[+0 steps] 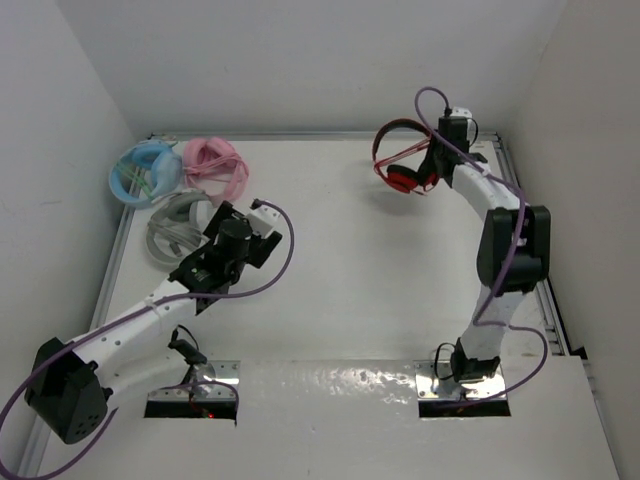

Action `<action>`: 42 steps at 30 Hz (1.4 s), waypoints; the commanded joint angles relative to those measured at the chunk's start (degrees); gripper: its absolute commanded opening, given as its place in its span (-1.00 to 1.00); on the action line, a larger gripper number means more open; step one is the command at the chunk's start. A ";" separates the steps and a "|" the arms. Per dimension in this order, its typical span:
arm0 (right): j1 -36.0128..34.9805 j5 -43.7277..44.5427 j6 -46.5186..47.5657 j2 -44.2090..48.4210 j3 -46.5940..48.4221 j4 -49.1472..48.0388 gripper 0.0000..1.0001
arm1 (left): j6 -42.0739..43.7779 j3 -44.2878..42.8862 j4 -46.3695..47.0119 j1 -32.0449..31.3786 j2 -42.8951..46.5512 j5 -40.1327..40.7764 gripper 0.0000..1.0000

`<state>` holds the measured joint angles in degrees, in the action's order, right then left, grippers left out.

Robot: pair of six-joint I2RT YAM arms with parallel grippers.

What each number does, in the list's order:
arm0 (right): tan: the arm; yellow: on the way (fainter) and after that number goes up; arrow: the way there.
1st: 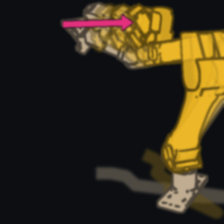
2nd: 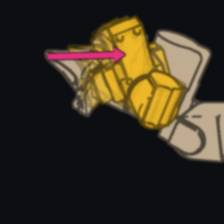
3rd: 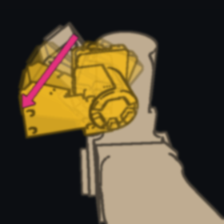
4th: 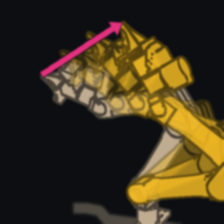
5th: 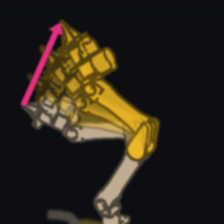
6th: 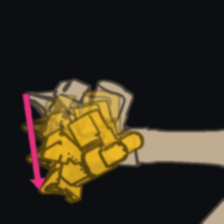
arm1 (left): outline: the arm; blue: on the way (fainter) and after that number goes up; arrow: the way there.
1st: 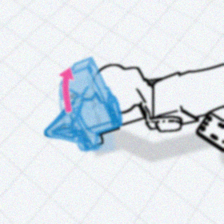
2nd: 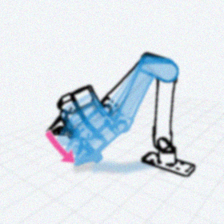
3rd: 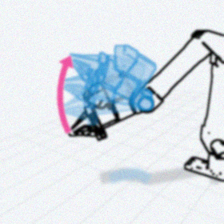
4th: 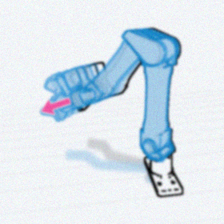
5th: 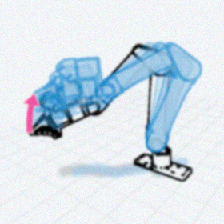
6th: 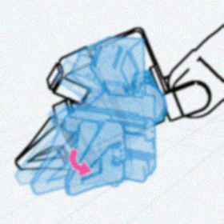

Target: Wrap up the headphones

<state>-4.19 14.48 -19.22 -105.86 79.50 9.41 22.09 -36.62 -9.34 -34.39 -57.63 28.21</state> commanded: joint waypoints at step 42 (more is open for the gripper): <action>14.21 8.64 -5.73 -11.75 -0.29 -12.39 0.98 | 0.33 -0.12 3.90 1.08 -0.65 -3.33 0.95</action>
<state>10.20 23.75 -25.08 -123.72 83.29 2.46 22.44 -35.51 -6.63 -34.00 -58.30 25.65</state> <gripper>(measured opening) 0.986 0.976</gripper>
